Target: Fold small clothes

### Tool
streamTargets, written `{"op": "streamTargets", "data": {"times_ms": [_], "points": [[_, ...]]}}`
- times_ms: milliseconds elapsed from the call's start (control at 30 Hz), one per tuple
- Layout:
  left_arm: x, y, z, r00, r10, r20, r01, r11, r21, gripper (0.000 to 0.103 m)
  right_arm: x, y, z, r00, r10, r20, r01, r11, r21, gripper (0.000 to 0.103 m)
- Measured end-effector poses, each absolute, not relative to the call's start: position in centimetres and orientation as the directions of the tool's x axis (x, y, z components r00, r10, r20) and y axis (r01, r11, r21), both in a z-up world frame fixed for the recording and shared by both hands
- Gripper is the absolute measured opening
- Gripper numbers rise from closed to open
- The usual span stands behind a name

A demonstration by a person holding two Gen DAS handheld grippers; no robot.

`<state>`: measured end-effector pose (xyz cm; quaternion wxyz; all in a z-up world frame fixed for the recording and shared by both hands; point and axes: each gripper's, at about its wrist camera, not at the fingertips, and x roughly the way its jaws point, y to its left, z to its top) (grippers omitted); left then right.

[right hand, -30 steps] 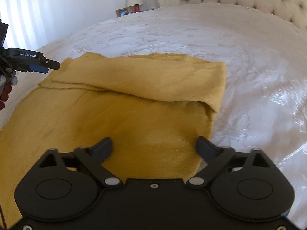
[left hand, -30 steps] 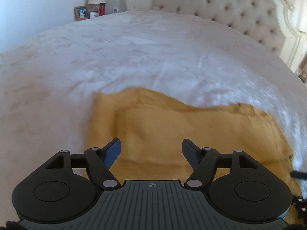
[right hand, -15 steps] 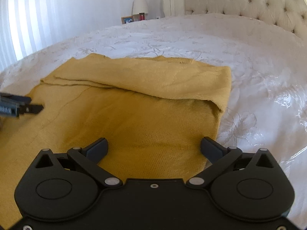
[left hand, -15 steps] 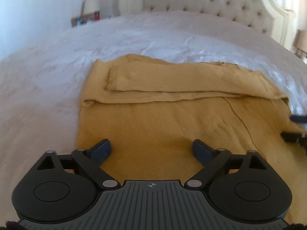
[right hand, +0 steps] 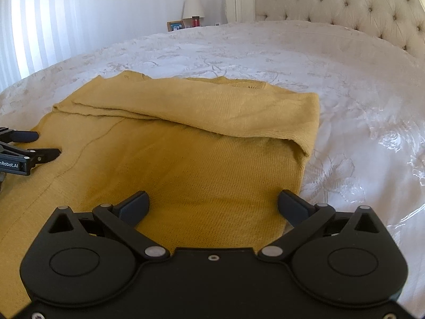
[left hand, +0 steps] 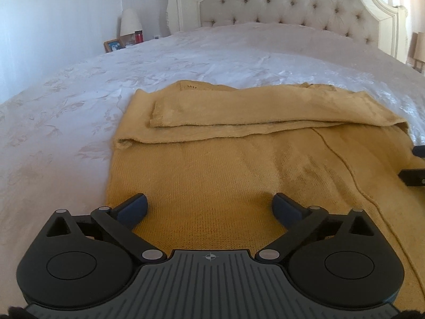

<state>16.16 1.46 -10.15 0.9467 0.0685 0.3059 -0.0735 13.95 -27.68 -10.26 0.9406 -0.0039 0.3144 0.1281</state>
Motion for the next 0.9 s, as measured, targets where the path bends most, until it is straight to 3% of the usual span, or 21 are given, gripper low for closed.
{"op": "streamTargets", "data": {"times_ms": [133, 300, 467, 567, 733, 900], "points": [[16.1, 1.6, -10.2, 0.803, -0.099, -0.588, 0.178, 0.981, 0.078, 0.102, 13.5, -27.2, -8.8, 0.765, 0.186, -0.617, -0.214, 0.976, 0.028, 0.102], [16.1, 1.8, -10.4, 0.803, -0.102, -0.587, 0.177, 0.982, 0.071, 0.102, 12.0, -27.8, -5.8, 0.84, 0.165, -0.516, -0.153, 0.986, 0.066, 0.102], [16.2, 2.0, -10.4, 0.8, -0.106, -0.59, 0.176, 0.982, 0.062, 0.103, 15.6, -27.1, -4.4, 0.862, 0.141, -0.487, -0.132, 0.99, 0.054, 0.102], [16.2, 2.1, -10.3, 0.799, -0.107, -0.592, 0.176, 0.983, 0.059, 0.103, 18.6, -26.5, -4.9, 0.846, 0.141, -0.515, -0.134, 0.99, 0.052, 0.102], [16.3, 2.2, -10.4, 0.798, -0.11, -0.593, 0.177, 0.983, 0.055, 0.103, 20.9, -27.4, -8.6, 0.742, 0.126, -0.658, -0.056, 0.99, 0.126, 0.102], [16.3, 2.3, -10.4, 0.795, -0.111, -0.596, 0.177, 0.983, 0.053, 0.103, 18.4, -27.4, -8.7, 0.736, 0.137, -0.662, -0.073, 0.99, 0.124, 0.102]]}}
